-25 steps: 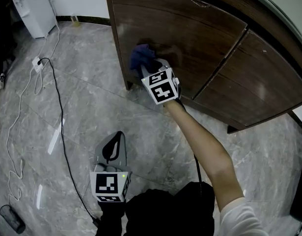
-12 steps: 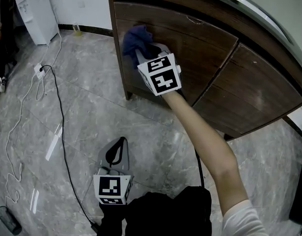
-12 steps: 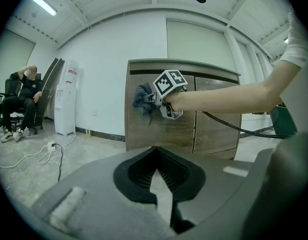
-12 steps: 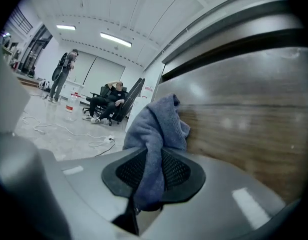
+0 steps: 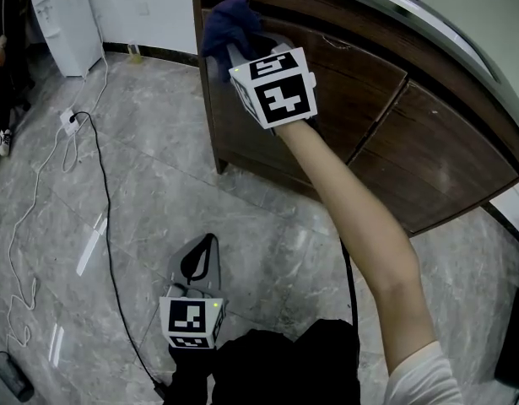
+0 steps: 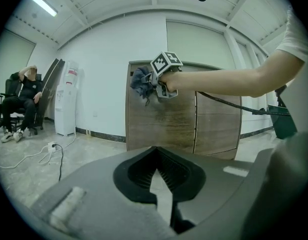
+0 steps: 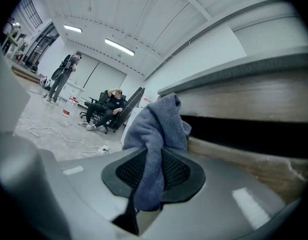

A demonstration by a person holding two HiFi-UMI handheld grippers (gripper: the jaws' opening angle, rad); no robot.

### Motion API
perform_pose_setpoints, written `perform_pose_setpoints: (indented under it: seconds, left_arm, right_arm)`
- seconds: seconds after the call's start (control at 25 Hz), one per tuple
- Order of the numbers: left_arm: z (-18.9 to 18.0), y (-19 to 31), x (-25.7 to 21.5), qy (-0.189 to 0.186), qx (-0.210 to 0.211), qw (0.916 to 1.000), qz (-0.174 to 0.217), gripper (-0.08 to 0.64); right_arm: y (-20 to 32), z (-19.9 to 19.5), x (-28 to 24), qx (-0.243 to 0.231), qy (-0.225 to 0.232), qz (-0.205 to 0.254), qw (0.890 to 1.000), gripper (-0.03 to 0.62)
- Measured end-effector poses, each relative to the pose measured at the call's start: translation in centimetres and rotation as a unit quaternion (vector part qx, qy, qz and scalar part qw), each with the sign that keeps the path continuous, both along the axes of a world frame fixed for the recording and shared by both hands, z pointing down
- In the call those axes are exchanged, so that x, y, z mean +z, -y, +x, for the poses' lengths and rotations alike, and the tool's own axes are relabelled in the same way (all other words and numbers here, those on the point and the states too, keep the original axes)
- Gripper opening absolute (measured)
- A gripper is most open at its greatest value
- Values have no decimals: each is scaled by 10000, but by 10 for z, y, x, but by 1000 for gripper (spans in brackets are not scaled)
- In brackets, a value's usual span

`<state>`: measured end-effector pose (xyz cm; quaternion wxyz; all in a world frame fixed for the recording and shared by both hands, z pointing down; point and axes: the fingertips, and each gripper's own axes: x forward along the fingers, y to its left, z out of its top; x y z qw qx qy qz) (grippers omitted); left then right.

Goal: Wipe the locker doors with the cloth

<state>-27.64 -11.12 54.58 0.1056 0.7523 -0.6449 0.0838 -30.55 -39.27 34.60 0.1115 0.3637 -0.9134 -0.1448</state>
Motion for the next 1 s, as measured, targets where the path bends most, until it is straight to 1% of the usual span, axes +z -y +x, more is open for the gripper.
perform_pose_setpoints:
  seconds: [0.16, 0.28, 0.36, 0.68, 0.8, 1.0]
  left_arm:
    - [-4, -2, 3, -16, -30, 10000, -30, 0]
    - [-6, -3, 4, -8, -23, 10000, -43, 0]
    - [-7, -3, 6, 4, -30, 10000, -57, 0]
    - [-13, -5, 13, 43, -90, 9999, -122, 0]
    - [-17, -8, 17, 74, -121, 9997, -192, 0]
    - [-24, -5, 21, 113, -176, 9996, -199, 0]
  right_arm:
    - [1, -5, -19, 101, 58, 71, 9999, 86]
    - [-1, -7, -14, 142, 25, 101, 9998, 86]
    - [-3, -12, -4, 109, -30, 20, 9999, 86]
    - [-1, -25, 70, 33, -401, -314, 9987, 86]
    - [-1, -30, 101, 4, -546, -458, 9975, 86]
    - [-1, -33, 152, -33, -707, -735, 9948, 86]
